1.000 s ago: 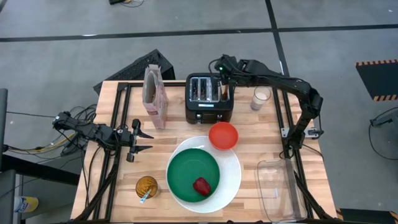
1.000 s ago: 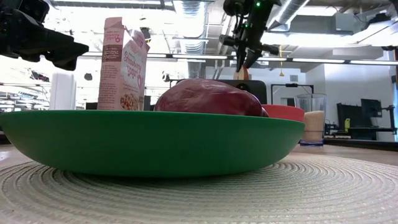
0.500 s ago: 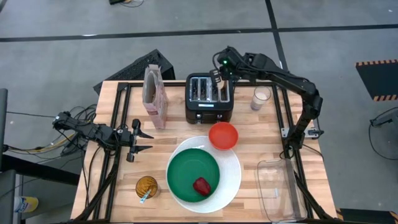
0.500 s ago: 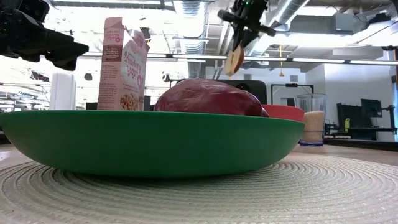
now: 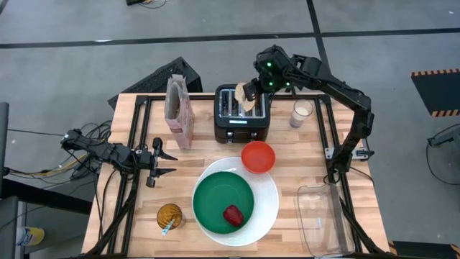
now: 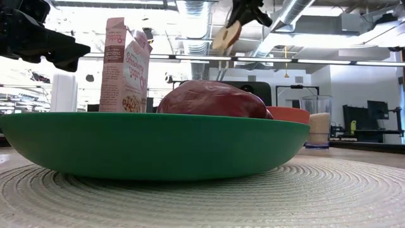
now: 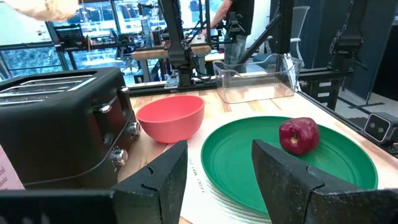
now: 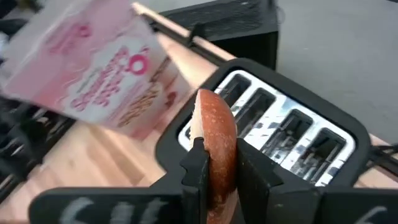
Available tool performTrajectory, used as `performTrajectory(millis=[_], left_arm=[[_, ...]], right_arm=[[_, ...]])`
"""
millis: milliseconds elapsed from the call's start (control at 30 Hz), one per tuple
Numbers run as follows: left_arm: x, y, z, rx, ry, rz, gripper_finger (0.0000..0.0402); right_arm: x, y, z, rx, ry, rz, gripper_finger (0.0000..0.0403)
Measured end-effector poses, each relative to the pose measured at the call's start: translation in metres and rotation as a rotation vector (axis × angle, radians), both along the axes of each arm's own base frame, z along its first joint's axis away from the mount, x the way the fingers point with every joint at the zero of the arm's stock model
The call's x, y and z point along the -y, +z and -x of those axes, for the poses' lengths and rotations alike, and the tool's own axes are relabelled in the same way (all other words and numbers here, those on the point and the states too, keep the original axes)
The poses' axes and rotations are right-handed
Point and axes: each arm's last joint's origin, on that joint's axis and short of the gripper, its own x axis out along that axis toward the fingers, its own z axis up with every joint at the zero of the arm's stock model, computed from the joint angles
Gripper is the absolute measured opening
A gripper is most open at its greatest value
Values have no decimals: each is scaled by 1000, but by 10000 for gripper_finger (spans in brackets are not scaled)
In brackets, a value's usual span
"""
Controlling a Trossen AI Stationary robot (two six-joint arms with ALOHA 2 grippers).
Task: Arrange a breakfast setting
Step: Put the bagel on the green plate from the toaster
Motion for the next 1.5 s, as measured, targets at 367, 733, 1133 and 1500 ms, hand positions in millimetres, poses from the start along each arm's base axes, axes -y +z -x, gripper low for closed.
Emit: performTrajectory(millis=[367, 733, 1133, 1500], left_arm=[[0, 0, 0, 0, 0, 0, 171], [0, 0, 0, 0, 0, 0, 171], [0, 0, 0, 0, 0, 0, 171], [0, 0, 0, 0, 0, 0, 171]], right_arm=[[-36, 28, 23, 84, 240, 22, 82], [-79, 62, 86, 134, 439, 80, 82], [-109, 87, 163, 209, 538, 196, 82], [-116, 69, 195, 216, 551, 226, 82]])
